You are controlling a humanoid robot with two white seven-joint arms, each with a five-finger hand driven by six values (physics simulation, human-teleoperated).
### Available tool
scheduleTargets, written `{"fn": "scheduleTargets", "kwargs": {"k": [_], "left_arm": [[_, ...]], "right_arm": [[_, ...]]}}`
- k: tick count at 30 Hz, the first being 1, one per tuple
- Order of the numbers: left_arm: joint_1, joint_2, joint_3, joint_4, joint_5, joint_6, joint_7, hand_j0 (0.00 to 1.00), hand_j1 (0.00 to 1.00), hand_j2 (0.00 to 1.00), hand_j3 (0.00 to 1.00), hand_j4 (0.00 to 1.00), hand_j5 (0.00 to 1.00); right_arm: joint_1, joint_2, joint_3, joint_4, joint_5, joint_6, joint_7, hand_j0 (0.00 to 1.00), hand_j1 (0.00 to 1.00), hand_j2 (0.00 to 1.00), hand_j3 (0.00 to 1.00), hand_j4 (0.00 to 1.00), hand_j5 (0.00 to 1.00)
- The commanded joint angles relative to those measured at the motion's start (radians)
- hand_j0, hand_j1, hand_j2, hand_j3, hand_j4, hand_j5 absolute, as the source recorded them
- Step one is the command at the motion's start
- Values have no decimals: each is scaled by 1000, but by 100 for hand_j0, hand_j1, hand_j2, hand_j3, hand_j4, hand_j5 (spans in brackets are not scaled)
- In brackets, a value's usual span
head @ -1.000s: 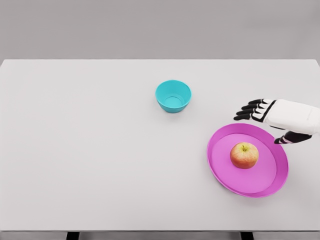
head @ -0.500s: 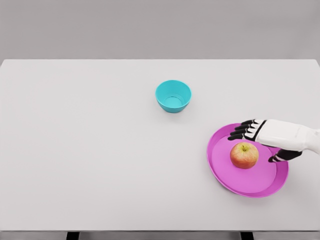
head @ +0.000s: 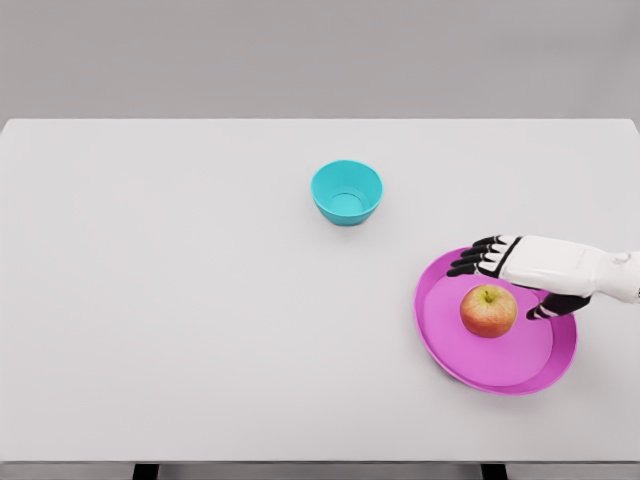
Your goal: Put the apple from the pink plate into the blue bowl with your right arm
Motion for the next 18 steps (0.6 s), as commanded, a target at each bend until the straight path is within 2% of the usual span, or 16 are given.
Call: {"fn": "scheduleTargets", "kwargs": {"k": [1, 18], "left_arm": [[0, 0, 0, 0, 1, 0, 0, 100, 100, 100, 100, 100, 100], [0, 0, 0, 0, 1, 0, 0, 100, 100, 100, 100, 100, 100]], "right_arm": [[-2, 10, 27, 17, -4, 2, 0, 100, 100, 100, 100, 100, 100], [-14, 28, 73, 39, 19, 2, 0, 100, 100, 100, 100, 100, 100]]}}
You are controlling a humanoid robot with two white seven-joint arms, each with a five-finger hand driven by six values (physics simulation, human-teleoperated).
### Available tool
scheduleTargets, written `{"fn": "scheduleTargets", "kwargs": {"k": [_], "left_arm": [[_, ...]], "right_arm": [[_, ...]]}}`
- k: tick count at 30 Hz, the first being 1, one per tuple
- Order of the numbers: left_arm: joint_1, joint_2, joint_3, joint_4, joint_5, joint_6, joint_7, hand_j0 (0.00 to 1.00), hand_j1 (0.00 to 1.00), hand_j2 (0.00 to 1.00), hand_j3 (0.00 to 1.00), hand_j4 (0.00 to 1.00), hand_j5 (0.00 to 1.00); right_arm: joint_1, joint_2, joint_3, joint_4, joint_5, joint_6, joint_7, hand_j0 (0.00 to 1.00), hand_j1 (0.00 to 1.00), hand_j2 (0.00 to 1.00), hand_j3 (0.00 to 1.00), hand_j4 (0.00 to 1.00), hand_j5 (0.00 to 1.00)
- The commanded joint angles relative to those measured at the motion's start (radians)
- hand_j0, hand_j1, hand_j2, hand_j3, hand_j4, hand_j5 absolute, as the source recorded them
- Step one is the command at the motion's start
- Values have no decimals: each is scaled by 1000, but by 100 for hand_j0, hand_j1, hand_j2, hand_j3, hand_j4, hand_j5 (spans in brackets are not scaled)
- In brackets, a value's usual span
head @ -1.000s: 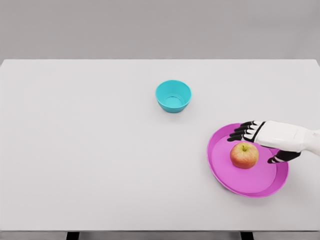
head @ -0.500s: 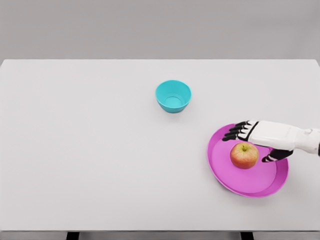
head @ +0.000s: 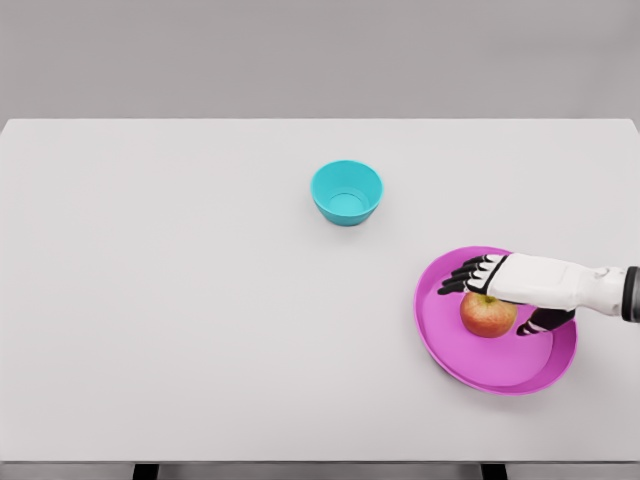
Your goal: Put the apple from the pink plate into the blue bowl with your right arm
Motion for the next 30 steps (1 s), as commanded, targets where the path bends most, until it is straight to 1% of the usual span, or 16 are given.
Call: {"fn": "scheduleTargets", "kwargs": {"k": [1, 10, 11, 12, 14, 15, 16, 21, 28, 30], "left_arm": [[0, 0, 0, 0, 0, 0, 0, 100, 100, 100, 100, 100, 100], [0, 0, 0, 0, 0, 0, 0, 100, 100, 100, 100, 100, 100], [0, 0, 0, 0, -1, 0, 0, 100, 100, 100, 100, 100, 100], [0, 0, 0, 0, -1, 0, 0, 100, 100, 100, 100, 100, 100], [0, 0, 0, 0, 0, 0, 0, 100, 100, 100, 100, 100, 100], [0, 0, 0, 0, -1, 0, 0, 100, 100, 100, 100, 100, 100], [0, 0, 0, 0, 0, 0, 0, 100, 100, 100, 100, 100, 100], [0, 0, 0, 0, -2, 0, 0, 100, 100, 100, 100, 100, 100], [0, 0, 0, 0, 0, 0, 0, 100, 100, 100, 100, 100, 100], [0, 0, 0, 0, -1, 0, 0, 100, 100, 100, 100, 100, 100]], "right_arm": [[-2, 3, 12, -1, -5, 2, 0, 100, 100, 100, 100, 100, 100], [-8, 4, 28, -1, -5, 2, 0, 100, 100, 100, 100, 100, 100], [-8, 4, 29, -1, -5, 2, 0, 95, 95, 95, 95, 95, 95], [-8, 4, 29, -1, -5, 2, 0, 85, 85, 85, 85, 85, 85], [-8, 4, 31, -1, -5, 2, 0, 71, 71, 71, 71, 71, 71], [-8, 4, 31, -1, -5, 2, 0, 62, 62, 62, 62, 62, 62], [-8, 4, 31, -3, -5, 2, 0, 57, 57, 57, 57, 57, 57], [-8, 4, 31, -4, -5, 2, 0, 50, 50, 50, 50, 50, 50], [-28, 1, 17, -4, -16, 2, 0, 50, 50, 50, 50, 50, 50], [-54, 1, 17, 2, -18, 2, 0, 50, 50, 50, 50, 50, 50]]}}
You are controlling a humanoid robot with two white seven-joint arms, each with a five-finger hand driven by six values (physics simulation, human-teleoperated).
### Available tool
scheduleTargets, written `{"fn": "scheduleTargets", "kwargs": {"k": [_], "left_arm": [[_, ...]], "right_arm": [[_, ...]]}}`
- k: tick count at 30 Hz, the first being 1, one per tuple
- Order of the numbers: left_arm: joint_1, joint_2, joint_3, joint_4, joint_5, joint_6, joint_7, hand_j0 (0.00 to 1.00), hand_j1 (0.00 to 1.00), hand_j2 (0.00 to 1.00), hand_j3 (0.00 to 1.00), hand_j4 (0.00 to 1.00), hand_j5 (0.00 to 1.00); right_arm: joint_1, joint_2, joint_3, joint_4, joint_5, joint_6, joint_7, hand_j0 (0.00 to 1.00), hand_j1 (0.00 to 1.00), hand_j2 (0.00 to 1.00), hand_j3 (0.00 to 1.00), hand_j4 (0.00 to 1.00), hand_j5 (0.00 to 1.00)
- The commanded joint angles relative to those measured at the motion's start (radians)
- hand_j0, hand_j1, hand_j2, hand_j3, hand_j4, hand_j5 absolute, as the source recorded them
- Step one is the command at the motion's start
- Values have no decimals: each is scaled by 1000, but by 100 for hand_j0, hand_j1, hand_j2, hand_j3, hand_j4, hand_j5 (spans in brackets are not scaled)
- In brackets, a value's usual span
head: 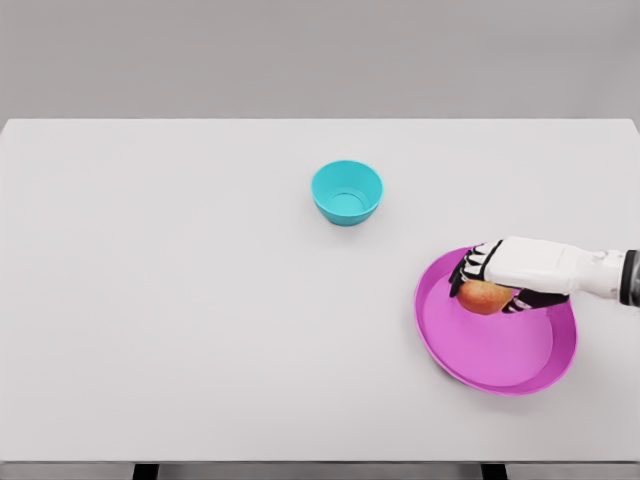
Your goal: Put the apple from the pink plate into the blue bowl with your right arm
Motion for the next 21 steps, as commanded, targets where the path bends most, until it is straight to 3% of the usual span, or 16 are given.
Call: {"fn": "scheduleTargets", "kwargs": {"k": [1, 8, 9, 17, 19, 21], "left_arm": [[0, 0, -1, 0, -1, 0, 0, 100, 100, 100, 100, 100, 100], [0, 0, 0, 0, 1, 0, 0, 100, 100, 100, 100, 100, 100], [0, 0, 0, 0, 1, 0, 0, 100, 100, 100, 100, 100, 100], [0, 0, 0, 0, 1, 0, 0, 100, 100, 100, 100, 100, 100], [0, 0, 0, 0, 1, 0, 0, 100, 100, 100, 100, 100, 100], [0, 0, 0, 0, 1, 0, 0, 100, 100, 100, 100, 100, 100]], "right_arm": [[-8, -2, -3, 4, -13, 3, 1, 50, 50, 50, 50, 50, 50], [-69, 8, -3, 6, -12, 3, 1, 50, 50, 50, 50, 50, 50], [-86, 35, -3, 10, -9, 3, 1, 50, 50, 50, 50, 50, 50], [-181, 132, 0, 135, -6, 3, 1, 50, 50, 50, 50, 50, 50], [-193, 141, 0, 153, -7, 3, 1, 42, 42, 42, 42, 42, 42], [-199, 158, 0, 153, -9, 3, 1, 41, 41, 41, 41, 41, 41]]}}
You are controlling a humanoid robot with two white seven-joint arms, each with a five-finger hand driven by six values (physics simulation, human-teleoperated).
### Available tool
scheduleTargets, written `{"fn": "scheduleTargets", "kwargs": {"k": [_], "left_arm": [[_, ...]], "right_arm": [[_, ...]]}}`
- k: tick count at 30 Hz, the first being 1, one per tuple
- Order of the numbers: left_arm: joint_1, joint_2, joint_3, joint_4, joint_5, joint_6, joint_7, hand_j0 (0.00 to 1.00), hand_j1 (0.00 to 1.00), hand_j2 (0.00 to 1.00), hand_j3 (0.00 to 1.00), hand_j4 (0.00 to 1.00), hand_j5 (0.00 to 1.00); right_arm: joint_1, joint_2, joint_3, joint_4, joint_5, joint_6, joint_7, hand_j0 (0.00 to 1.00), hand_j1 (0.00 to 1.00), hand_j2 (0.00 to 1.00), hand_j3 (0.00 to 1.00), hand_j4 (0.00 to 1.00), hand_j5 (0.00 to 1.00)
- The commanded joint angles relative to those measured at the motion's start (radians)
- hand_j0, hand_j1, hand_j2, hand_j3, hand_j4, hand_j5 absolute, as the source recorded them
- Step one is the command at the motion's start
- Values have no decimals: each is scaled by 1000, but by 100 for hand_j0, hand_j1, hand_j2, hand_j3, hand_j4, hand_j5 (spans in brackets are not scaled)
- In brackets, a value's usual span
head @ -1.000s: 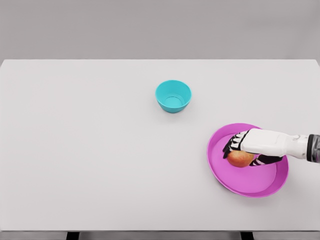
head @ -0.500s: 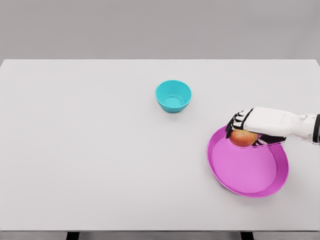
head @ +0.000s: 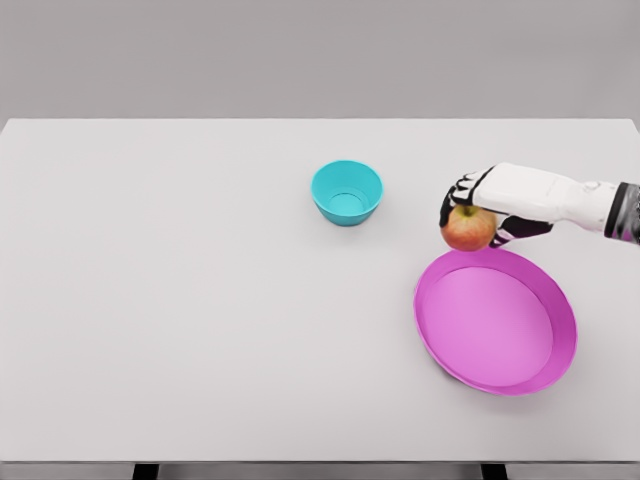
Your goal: Put the apple from the pink plate into the blue bowl with your right arm
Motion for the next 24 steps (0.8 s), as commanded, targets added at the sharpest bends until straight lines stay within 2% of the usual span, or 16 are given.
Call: {"fn": "scheduleTargets", "kwargs": {"k": [1, 10, 17, 24], "left_arm": [[0, 0, 0, 0, -1, 0, 0, 100, 100, 100, 100, 100, 100], [0, 0, 0, 0, 0, 0, 0, 100, 100, 100, 100, 100, 100], [0, 0, 0, 0, 0, 0, 0, 100, 100, 100, 100, 100, 100], [0, 0, 0, 0, -1, 0, 0, 100, 100, 100, 100, 100, 100]], "right_arm": [[0, 22, 0, 16, -10, 3, -1, 40, 40, 40, 40, 40, 40], [-60, 78, 2, 54, -11, 3, -1, 40, 40, 40, 40, 40, 40], [-118, 160, 2, 153, -2, 3, -1, 40, 40, 40, 40, 40, 40], [-149, 239, 2, 192, 0, 3, -1, 40, 40, 40, 40, 40, 40]]}}
